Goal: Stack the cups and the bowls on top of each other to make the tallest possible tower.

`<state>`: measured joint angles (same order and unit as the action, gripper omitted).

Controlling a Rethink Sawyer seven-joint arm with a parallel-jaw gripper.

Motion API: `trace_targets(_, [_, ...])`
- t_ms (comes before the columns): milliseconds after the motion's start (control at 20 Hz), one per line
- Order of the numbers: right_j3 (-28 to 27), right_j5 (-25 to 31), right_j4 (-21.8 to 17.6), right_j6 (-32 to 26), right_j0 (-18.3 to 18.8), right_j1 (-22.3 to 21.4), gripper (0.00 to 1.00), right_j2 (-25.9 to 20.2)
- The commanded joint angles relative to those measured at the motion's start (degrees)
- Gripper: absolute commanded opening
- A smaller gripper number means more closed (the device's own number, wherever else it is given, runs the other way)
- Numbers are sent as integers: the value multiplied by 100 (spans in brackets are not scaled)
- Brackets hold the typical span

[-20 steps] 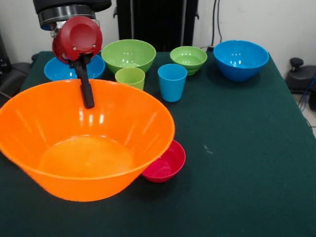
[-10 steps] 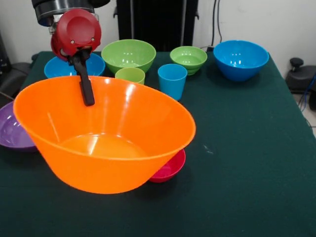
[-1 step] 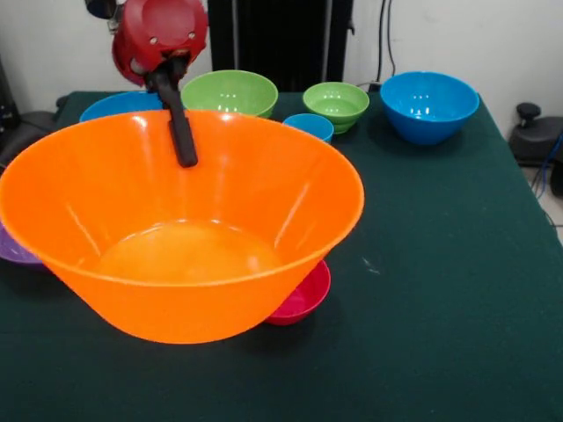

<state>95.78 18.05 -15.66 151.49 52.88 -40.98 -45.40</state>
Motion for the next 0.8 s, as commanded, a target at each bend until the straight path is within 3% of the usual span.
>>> trace_targets(50, [865, 502, 483, 484, -405, -469, 0, 61])
trace_targets(450, [1416, 704, 1179, 662, -601, -491, 0, 352])
trace_targets(700, [1173, 1176, 1166, 524, -966, -549, 0, 1029])
trace_targets(800, [893, 1695, 1138, 469, -1116, -461, 0, 1362])
